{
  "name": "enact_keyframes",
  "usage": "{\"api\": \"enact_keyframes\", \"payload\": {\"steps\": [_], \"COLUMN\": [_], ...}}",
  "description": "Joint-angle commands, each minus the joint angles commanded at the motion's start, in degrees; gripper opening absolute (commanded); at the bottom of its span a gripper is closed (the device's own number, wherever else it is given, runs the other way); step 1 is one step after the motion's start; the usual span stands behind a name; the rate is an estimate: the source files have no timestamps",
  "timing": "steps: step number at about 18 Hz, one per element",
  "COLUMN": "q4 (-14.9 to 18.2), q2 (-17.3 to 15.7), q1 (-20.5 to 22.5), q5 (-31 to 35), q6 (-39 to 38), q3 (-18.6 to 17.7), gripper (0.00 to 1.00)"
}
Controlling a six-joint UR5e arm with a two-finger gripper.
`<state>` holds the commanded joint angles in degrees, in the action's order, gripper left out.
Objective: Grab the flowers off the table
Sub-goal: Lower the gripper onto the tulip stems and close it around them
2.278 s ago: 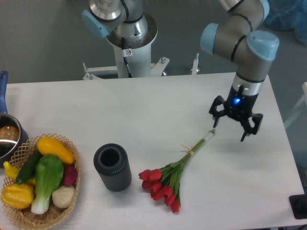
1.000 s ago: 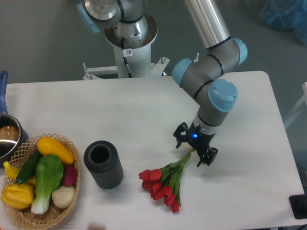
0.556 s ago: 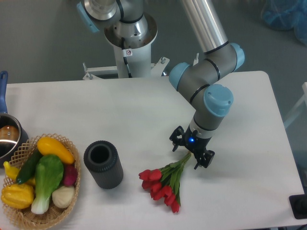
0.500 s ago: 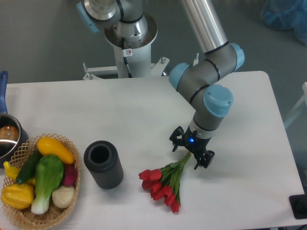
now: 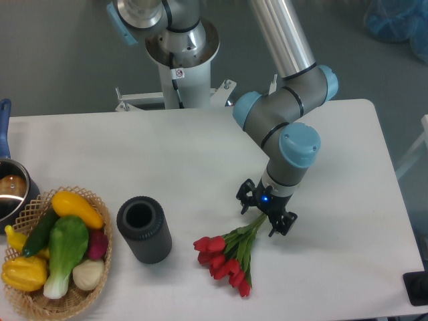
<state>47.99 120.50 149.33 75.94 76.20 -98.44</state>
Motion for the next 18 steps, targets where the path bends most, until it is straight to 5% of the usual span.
{"api": "enact_keyframes", "payload": {"steps": [3,10,13,18], "q4": [0.00,-0.09,0.00,0.00], "q2": [0.00,0.09,0.09,0.09], "q1": [0.00,-0.17,-0.44,-0.44], "q5": [0.00,0.09,0.09,0.09], "q6": [0.09,0.00,-0.18,-0.18], "q3": [0.00,0.00,0.09,0.26], "gripper": [0.68,0.60,0.44,0.39]}}
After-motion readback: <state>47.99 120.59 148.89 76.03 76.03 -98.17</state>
